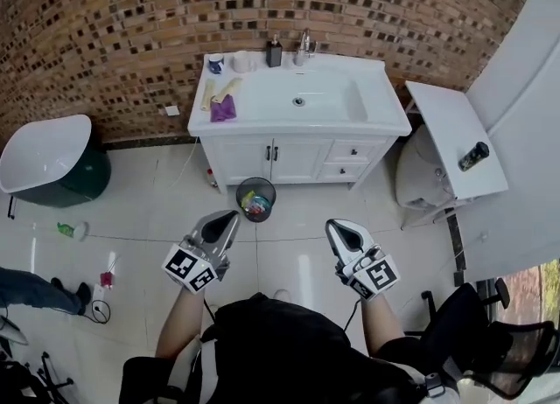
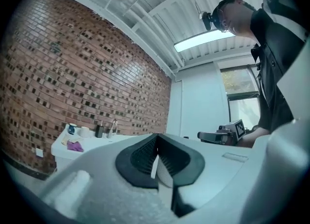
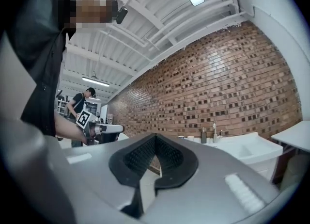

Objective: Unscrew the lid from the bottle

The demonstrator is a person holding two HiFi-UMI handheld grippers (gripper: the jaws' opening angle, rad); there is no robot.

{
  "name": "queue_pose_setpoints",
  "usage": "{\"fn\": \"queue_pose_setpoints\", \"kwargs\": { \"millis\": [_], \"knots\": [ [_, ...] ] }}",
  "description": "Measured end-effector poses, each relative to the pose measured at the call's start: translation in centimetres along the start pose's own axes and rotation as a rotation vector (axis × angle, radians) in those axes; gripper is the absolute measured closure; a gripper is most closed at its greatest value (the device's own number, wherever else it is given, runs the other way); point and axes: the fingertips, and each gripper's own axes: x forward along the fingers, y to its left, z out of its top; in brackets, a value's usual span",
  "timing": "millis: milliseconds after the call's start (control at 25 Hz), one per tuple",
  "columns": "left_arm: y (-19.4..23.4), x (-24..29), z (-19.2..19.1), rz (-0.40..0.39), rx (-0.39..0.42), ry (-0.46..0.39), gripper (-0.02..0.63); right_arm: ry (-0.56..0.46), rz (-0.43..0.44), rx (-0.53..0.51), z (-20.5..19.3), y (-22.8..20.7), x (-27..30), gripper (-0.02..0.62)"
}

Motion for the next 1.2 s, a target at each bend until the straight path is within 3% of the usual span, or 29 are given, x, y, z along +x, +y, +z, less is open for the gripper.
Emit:
{"fn": "queue_pose_setpoints", "kwargs": {
  "millis": [200,360,520,880,1200],
  "knots": [
    [-3.5,5.2,-1.1,-0.136,-0.029,0.015,0.604,-0.025,-0.165,0.002,0.5,-3.9,-5.6,0.591],
    [-5.7,8.0,-1.2,-0.263,-0.027,0.041,0.604,-0.057,-0.276,0.031,0.3,-4.6,-8.1,0.591],
    [-7.0,9.2,-0.6,-0.402,-0.013,0.058,0.604,-0.076,-0.375,0.029,0.8,-3.0,-9.2,0.591],
    [-7.4,9.4,-1.0,-0.590,-0.034,0.088,0.604,-0.065,-0.583,-0.020,1.8,1.0,-11.2,0.591],
    [-13.2,8.9,-1.2,-0.822,-0.027,0.093,0.604,-0.044,-0.780,-0.059,2.2,6.7,-15.8,0.591]
  ]
}}
